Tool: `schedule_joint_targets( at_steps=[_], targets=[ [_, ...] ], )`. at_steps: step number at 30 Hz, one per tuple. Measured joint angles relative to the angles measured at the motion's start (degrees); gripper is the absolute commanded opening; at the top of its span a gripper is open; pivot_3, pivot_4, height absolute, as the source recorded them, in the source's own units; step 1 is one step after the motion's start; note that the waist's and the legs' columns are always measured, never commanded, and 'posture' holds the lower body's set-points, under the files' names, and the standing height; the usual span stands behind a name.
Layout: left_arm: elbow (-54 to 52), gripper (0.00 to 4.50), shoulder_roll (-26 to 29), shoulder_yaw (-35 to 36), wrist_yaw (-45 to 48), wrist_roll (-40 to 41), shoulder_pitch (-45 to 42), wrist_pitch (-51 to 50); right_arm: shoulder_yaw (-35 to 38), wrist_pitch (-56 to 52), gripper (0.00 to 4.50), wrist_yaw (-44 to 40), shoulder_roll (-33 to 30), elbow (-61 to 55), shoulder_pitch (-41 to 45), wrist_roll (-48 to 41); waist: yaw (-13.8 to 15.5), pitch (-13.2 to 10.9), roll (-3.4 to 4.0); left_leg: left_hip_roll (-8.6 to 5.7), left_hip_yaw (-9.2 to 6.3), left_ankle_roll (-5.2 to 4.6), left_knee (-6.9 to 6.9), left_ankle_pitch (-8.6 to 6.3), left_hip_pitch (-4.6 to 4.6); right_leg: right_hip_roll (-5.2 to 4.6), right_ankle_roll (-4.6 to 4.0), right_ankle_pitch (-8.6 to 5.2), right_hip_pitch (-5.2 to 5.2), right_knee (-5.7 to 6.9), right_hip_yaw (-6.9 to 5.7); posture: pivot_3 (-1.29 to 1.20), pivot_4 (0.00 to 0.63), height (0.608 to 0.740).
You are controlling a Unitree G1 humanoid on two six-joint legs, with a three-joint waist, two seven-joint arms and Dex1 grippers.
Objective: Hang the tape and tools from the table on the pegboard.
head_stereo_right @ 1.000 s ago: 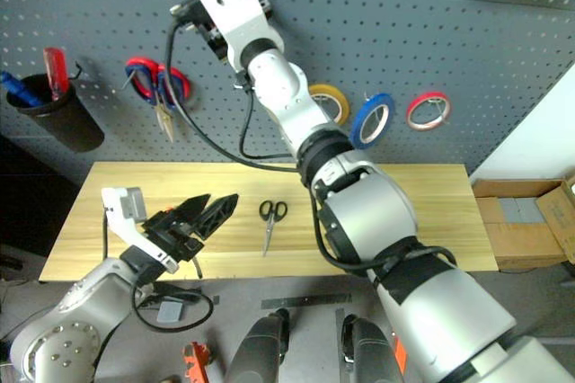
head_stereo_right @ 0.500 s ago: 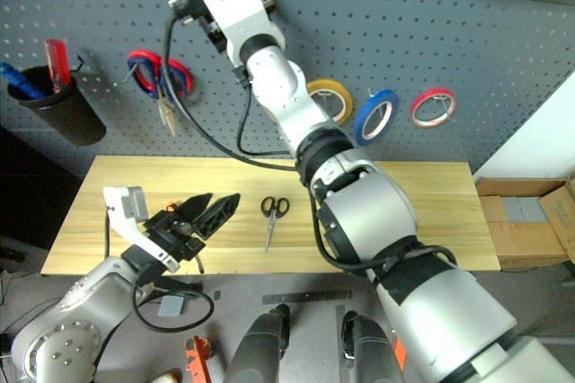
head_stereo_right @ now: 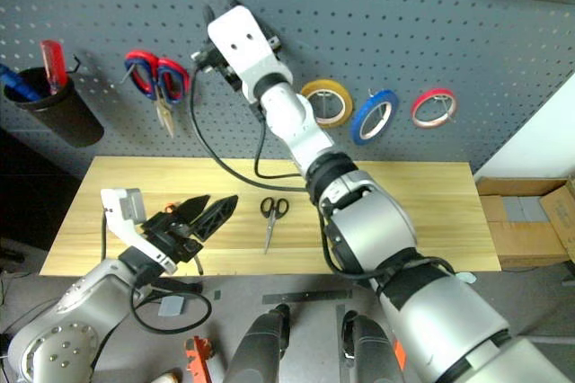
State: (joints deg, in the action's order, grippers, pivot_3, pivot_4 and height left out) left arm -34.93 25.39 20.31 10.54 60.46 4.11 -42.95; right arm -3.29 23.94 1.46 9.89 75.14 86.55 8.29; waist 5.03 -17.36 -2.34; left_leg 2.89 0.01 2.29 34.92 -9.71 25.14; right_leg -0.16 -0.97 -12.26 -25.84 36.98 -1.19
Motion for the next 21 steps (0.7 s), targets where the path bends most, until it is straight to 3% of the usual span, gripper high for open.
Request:
schedule_joint_targets(
  at_steps=[7, 11, 12, 21],
  targets=[
    [0.0, 4.5, 0.0, 0.0, 0.1, -0.1, -0.3, 0.1, -0.2, -1.0, 3.0, -0.2, 0.0, -0.9, -0.2, 0.0, -0.1, 0.0, 0.0, 0.0, 0.01, 0.0, -0.02, 0.0, 0.0, 0.0, 0.0, 0.0, 0.0, -0.02, 0.0, 0.28, 0.288, 0.74],
    [0.2, 4.5, 0.0, -0.1, 0.2, -0.3, -0.5, 0.3, -0.3, -1.0, 4.35, -1.4, 0.0, -1.2, -0.5, -0.1, -0.1, 0.0, -0.01, 0.0, 0.0, 0.0, -0.02, 0.0, -0.01, 0.0, 0.0, 0.0, 0.0, -0.02, 0.0, 0.28, 0.285, 0.74],
    [0.4, 4.5, 0.0, -0.1, 0.2, -0.4, -0.7, 0.6, -0.4, -1.0, 4.45, -1.8, 0.0, -1.2, -0.6, -0.1, -0.1, 0.0, -0.01, -0.01, 0.0, 0.0, -0.02, 0.0, -0.01, 0.0, 0.0, 0.0, 0.0, -0.02, 0.0, 0.27, 0.283, 0.74],
    [2.2, 4.5, 0.0, -1.5, 0.6, -1.4, -2.2, 1.1, -0.3, -1.0, 4.45, -3.7, -0.2, -3.9, -4.4, -0.7, -0.1, 0.0, -0.02, -0.02, 0.02, 0.0, -0.02, 0.0, 0.0, 0.0, 0.0, 0.0, 0.01, -0.03, 0.02, 0.23, 0.291, 0.74]
  ],
)
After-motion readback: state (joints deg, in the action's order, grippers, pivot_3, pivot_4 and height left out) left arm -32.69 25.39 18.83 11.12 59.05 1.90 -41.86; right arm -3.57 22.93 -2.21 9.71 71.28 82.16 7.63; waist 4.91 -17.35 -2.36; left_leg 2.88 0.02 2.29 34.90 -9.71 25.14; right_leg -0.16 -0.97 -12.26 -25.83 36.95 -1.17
